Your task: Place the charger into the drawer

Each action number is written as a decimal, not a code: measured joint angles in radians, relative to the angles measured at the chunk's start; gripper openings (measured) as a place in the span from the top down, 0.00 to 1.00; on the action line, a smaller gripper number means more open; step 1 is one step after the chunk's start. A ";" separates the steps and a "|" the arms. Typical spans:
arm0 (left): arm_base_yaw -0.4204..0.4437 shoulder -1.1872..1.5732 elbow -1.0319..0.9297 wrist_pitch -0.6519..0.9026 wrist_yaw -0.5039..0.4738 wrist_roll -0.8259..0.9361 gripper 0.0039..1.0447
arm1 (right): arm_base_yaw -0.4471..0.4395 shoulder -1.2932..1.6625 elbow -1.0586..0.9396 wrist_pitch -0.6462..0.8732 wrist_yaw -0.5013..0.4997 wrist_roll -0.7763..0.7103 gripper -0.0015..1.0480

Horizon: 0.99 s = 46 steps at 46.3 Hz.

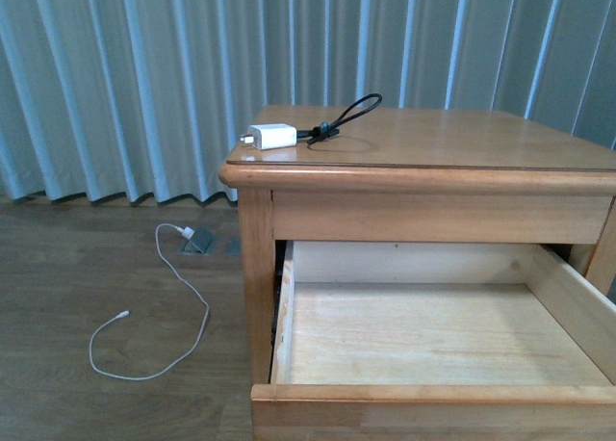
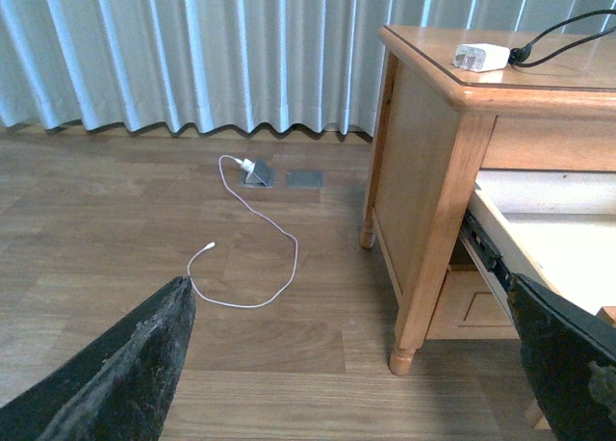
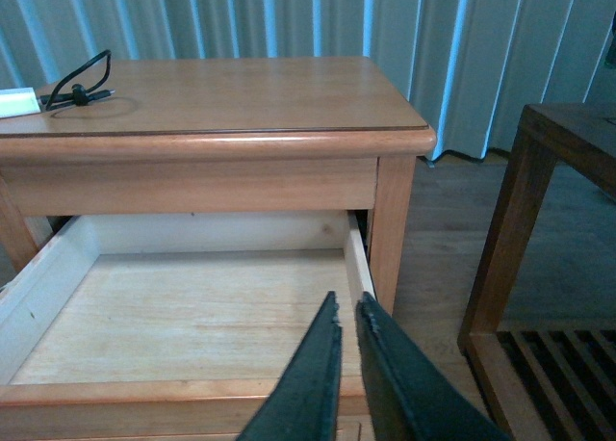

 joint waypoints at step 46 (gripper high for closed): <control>-0.201 1.399 0.843 0.444 -0.287 0.072 0.06 | 0.015 -0.019 -0.011 -0.006 0.011 -0.003 0.08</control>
